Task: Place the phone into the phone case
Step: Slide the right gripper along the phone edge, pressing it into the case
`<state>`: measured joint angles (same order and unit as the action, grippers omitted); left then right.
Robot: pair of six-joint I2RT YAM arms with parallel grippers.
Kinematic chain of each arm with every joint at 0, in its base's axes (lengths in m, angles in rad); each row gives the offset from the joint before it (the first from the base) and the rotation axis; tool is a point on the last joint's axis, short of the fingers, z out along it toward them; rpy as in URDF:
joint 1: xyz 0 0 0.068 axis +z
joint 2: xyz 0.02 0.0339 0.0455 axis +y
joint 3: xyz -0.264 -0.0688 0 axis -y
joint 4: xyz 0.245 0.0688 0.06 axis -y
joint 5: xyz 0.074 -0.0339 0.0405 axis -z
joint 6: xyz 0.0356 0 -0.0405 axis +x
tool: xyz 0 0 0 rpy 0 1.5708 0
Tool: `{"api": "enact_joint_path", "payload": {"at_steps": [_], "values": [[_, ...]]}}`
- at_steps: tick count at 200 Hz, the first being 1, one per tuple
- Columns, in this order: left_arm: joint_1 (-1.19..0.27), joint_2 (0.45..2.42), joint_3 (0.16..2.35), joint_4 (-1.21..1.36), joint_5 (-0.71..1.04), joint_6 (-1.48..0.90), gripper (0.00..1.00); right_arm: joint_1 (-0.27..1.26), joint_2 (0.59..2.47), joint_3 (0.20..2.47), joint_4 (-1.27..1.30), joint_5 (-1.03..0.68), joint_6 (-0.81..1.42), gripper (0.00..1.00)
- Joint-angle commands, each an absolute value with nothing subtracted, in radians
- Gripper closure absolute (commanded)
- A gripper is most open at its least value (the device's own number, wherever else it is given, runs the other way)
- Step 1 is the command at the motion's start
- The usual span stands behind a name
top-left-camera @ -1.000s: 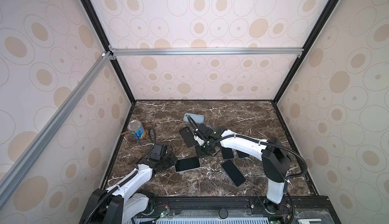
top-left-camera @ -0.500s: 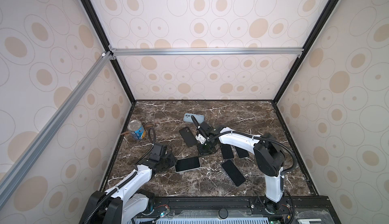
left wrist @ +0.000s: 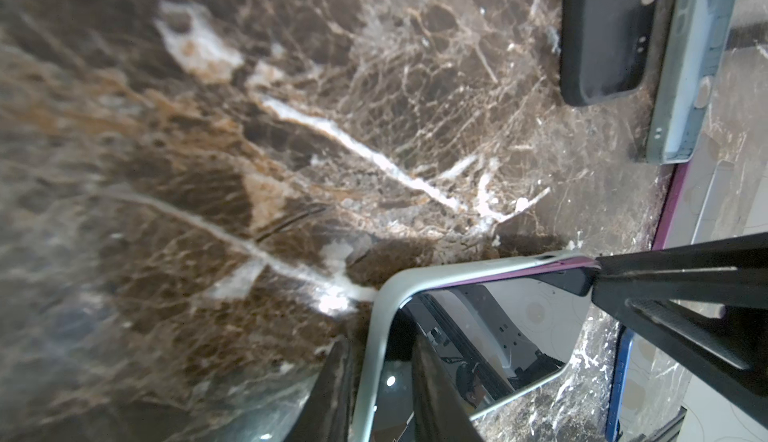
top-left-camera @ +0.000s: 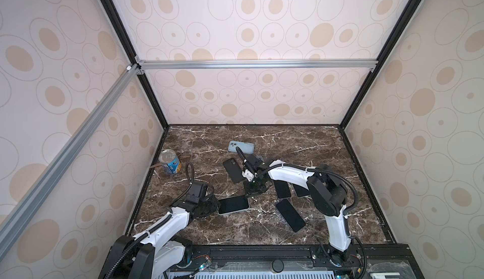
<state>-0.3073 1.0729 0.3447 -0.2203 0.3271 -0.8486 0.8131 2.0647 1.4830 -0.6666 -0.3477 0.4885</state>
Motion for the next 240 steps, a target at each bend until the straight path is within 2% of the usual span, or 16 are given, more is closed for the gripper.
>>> {"api": "enact_joint_path", "payload": {"at_steps": [1, 83, 140, 240], "values": [[-0.301, 1.092, 0.337, -0.207, 0.331, -0.824, 0.76, 0.815, 2.087, 1.497, -0.669, -0.343, 0.492, 0.76], [-0.302, 1.108, 0.340, -0.191, 0.333, -0.813, 0.79, 0.818, 2.140, 1.471, -0.706, -0.334, 0.475, 0.82], [-0.302, 1.104, 0.338, -0.190, 0.335, -0.815, 0.79, 0.849, 2.205, 1.457, -0.803, -0.249, 0.431, 0.87], [-0.302, 1.108, 0.338, -0.192, 0.337, -0.814, 0.79, 0.894, 2.278, 1.464, -0.809, -0.183, 0.417, 0.88]]}}
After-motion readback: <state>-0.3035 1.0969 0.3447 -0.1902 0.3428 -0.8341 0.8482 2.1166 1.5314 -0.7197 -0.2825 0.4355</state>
